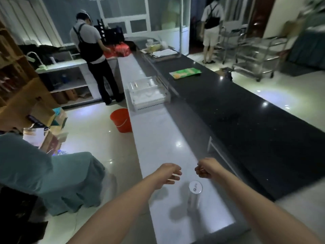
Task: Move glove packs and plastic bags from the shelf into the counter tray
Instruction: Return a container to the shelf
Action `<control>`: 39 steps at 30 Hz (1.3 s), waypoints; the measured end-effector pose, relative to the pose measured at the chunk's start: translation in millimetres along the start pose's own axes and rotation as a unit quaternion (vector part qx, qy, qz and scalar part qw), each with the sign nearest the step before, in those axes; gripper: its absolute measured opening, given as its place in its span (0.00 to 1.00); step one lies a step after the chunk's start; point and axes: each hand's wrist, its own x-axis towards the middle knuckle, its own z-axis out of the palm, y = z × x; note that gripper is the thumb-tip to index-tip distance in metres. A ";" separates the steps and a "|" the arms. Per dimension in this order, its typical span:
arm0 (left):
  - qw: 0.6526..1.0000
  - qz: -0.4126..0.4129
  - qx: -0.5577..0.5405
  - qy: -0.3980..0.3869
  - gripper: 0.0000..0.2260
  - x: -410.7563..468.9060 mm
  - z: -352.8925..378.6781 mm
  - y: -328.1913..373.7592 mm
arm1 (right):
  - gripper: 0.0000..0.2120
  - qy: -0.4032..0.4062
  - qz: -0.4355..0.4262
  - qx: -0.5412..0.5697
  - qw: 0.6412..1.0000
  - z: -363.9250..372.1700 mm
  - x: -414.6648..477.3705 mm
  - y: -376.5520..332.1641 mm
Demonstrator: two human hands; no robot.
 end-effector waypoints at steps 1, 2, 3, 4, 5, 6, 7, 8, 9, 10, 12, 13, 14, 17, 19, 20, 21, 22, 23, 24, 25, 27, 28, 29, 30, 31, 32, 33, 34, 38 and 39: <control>1.000 0.001 0.016 -0.025 0.12 5.2 0.5 0.6 | 0.02 0.018 0.008 0.014 1.000 -2.1 -3.1 7.7; 0.998 0.003 0.033 -0.047 0.11 8.5 1.2 2.4 | 0.02 0.036 0.013 0.031 0.999 -4.3 -7.4 14.9; 0.996 0.006 0.051 -0.070 0.11 11.6 1.4 3.5 | 0.02 0.054 0.017 0.047 0.997 -5.5 -14.0 21.2; 0.993 0.010 0.063 -0.095 0.11 13.9 1.7 4.0 | 0.02 0.071 0.020 0.061 0.995 -5.7 -21.8 27.6; 0.989 0.015 0.076 -0.123 0.12 16.2 1.3 4.1 | 0.03 0.085 0.022 0.074 0.993 -5.2 -29.7 34.0; 0.984 0.022 0.092 -0.152 0.12 19.1 0.2 3.9 | 0.03 0.099 0.021 0.085 0.991 -4.0 -37.7 39.8; 0.977 0.030 0.115 -0.177 0.13 22.4 -1.5 2.7 | 0.05 0.114 0.020 0.095 0.989 -2.5 -45.3 46.0; 0.969 0.040 0.139 -0.201 0.14 25.0 -3.4 0.9 | 0.07 0.131 0.020 0.101 0.986 0.0 -53.6 52.3; 0.959 0.052 0.164 -0.223 0.16 27.0 -5.0 -1.5 | 0.09 0.148 0.021 0.105 0.983 3.3 -62.1 58.7; 0.949 0.064 0.189 -0.244 0.18 27.7 -5.6 -4.0 | 0.11 0.164 0.023 0.106 0.980 6.7 -70.4 65.0; 0.930 0.092 0.225 -0.277 0.21 27.2 -4.9 -8.5 | 0.12 0.192 0.027 0.107 0.975 14.4 -84.7 76.1; 0.922 0.108 0.233 -0.290 0.22 27.5 -3.2 -11.2 | 0.13 0.202 0.027 0.114 0.972 17.9 -90.0 80.7; 0.916 0.126 0.234 -0.300 0.22 27.0 -0.8 -13.5 | 0.14 0.208 0.025 0.122 0.970 20.9 -94.5 83.9; 0.908 0.180 0.236 -0.295 0.24 22.1 7.9 -19.0 | 0.15 0.208 0.011 0.140 0.968 28.3 -106.1 91.7; 0.904 0.206 0.229 -0.295 0.25 20.1 13.9 -21.6 | 0.15 0.208 -0.003 0.154 0.966 31.3 -112.9 94.4; 0.902 0.215 0.226 -0.298 0.25 19.0 16.6 -22.3 | 0.15 0.211 -0.011 0.158 0.965 31.8 -115.7 95.4; 0.900 0.223 0.226 -0.299 0.25 17.6 19.0 -22.7 | 0.15 0.212 -0.017 0.160 0.964 32.2 -118.0 96.0; 0.899 0.229 0.227 -0.297 0.25 16.3 21.1 -23.4 | 0.15 0.211 -0.023 0.159 0.964 32.9 -120.6 96.3; 0.898 0.234 0.229 -0.294 0.25 14.5 23.5 -24.7 | 0.15 0.207 -0.027 0.157 0.965 33.7 -123.3 97.3; 0.898 0.239 0.231 -0.290 0.24 12.9 26.0 -26.5 | 0.15 0.202 -0.030 0.153 0.967 34.1 -126.0 98.5; 0.897 0.243 0.234 -0.287 0.24 11.5 29.1 -28.3 | 0.15 0.200 -0.034 0.150 0.968 33.7 -128.1 99.9; 0.893 0.248 0.248 -0.281 0.24 7.9 36.0 -31.0 | 0.15 0.195 -0.040 0.144 0.969 30.9 -131.6 104.1; 0.891 0.252 0.256 -0.278 0.24 5.6 40.1 -31.4 | 0.15 0.195 -0.042 0.141 0.970 28.1 -133.6 106.4; 0.888 0.255 0.262 -0.277 0.24 3.4 45.1 -31.6 | 0.15 0.194 -0.044 0.138 0.970 24.6 -136.3 109.6; 0.887 0.257 0.266 -0.278 0.24 1.0 50.6 -31.9 | 0.15 0.193 -0.045 0.137 0.971 20.4 -139.5 113.5; 0.886 0.258 0.267 -0.280 0.24 -2.1 56.3 -31.4 | 0.16 0.190 -0.045 0.138 0.971 15.5 -142.7 117.1; 0.885 0.256 0.267 -0.281 0.24 -5.6 62.4 -30.9 | 0.16 0.187 -0.046 0.141 0.971 9.9 -146.9 120.7; 0.885 0.255 0.266 -0.284 0.24 -10.0 69.2 -30.2 | 0.16 0.184 -0.046 0.146 0.971 3.4 -152.1 124.0; 0.885 0.254 0.265 -0.287 0.24 -14.4 76.5 -29.8 | 0.16 0.180 -0.046 0.152 0.971 -3.7 -158.1 126.7; 0.876 0.250 0.271 -0.310 0.25 -30.7 113.1 -31.1 | 0.17 0.179 -0.031 0.181 0.966 -36.1 -183.1 142.0; 0.874 0.248 0.274 -0.316 0.26 -34.9 124.5 -31.4 | 0.17 0.181 -0.032 0.196 0.963 -45.1 -188.6 148.2</control>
